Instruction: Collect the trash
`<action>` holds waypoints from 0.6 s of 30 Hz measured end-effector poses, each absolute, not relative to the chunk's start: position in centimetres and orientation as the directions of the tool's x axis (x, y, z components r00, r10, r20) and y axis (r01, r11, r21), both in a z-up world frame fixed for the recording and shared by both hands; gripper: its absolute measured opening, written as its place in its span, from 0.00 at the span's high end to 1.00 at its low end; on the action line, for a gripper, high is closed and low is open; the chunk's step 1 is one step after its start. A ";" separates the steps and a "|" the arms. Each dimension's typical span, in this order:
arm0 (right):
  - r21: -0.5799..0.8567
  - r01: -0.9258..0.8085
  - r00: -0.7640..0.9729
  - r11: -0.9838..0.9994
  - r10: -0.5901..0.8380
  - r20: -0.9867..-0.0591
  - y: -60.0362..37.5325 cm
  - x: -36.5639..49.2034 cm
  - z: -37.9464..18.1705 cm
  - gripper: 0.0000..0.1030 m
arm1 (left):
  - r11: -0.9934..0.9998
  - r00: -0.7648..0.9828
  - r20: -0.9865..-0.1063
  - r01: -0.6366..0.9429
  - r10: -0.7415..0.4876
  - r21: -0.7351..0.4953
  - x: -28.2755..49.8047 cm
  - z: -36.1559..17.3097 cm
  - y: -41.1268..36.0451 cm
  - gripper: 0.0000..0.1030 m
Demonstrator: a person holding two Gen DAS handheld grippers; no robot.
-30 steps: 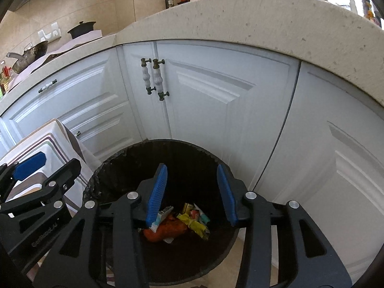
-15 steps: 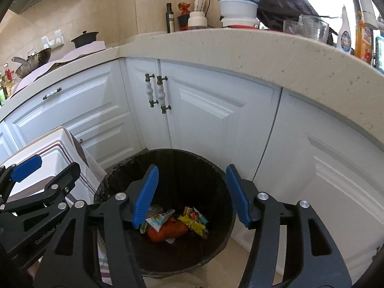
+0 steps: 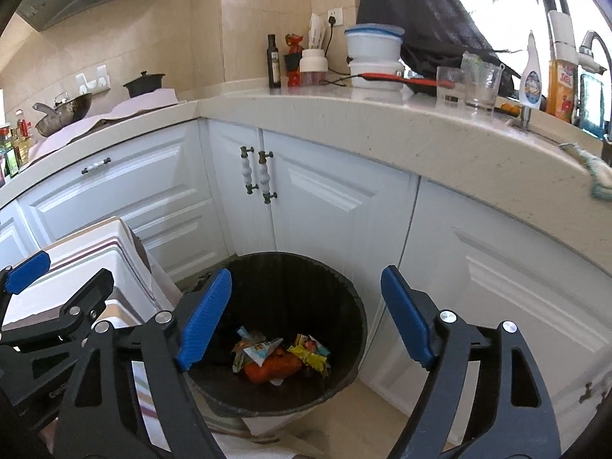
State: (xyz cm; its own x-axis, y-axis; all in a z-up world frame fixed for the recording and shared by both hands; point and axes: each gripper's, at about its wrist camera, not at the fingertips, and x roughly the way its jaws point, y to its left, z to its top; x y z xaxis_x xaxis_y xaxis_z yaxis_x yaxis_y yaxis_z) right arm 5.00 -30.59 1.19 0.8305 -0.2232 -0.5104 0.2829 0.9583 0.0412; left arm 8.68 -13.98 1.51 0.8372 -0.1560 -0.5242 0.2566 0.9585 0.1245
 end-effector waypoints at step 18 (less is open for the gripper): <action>0.002 0.255 0.862 0.967 -0.226 -0.455 -27.2 -2.4 3.5 0.20 | 0.970 0.844 -0.509 0.235 -0.168 0.069 2.1 3.0 -8.7 0.17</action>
State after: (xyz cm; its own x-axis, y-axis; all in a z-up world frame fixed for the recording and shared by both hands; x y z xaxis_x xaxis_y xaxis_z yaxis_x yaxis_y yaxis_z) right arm -2.36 -27.24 3.47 0.8616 -0.2258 -0.4547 0.2547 0.9670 0.0023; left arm 2.14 -8.68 2.99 0.8442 -0.1678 -0.5090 0.2346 0.9696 0.0694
